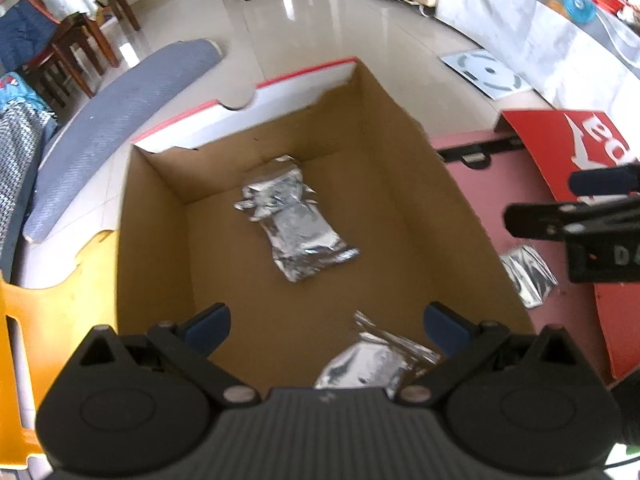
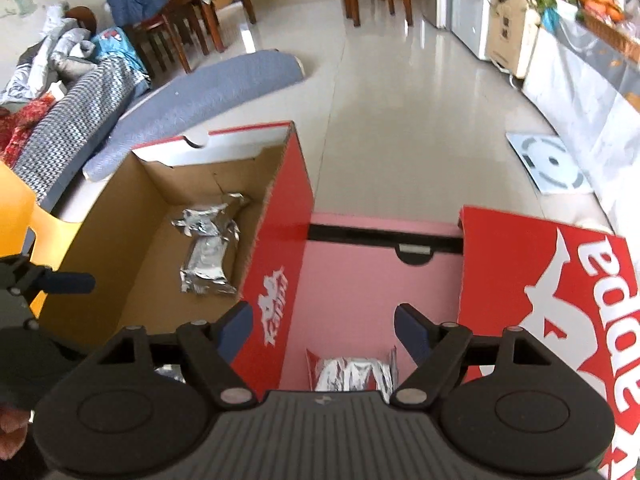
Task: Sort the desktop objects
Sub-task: 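Move the open right tool back over the cardboard box of packets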
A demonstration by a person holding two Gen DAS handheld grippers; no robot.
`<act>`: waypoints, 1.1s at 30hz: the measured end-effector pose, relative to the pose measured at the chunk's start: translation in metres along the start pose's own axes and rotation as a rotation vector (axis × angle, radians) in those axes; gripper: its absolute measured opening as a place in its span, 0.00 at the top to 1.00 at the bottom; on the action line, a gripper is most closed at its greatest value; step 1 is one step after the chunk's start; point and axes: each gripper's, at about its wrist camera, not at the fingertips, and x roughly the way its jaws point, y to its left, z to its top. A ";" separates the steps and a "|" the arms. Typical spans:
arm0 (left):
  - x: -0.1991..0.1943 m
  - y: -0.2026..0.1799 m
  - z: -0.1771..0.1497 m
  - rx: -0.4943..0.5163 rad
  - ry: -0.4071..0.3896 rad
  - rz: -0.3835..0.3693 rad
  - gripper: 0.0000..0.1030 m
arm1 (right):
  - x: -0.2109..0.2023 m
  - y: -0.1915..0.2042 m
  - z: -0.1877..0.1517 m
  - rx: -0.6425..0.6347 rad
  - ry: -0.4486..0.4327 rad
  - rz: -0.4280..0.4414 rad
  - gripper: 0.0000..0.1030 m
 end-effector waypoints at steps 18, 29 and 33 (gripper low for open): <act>-0.001 0.054 -0.010 -0.123 0.019 0.127 0.00 | -0.004 0.062 -0.005 -0.187 0.019 0.181 0.25; 0.001 0.076 -0.017 -0.192 0.041 0.160 0.00 | 0.006 0.106 -0.016 -0.318 0.086 0.258 0.25; 0.001 0.081 -0.019 -0.207 0.051 0.172 0.00 | 0.014 0.118 -0.021 -0.354 0.121 0.254 0.25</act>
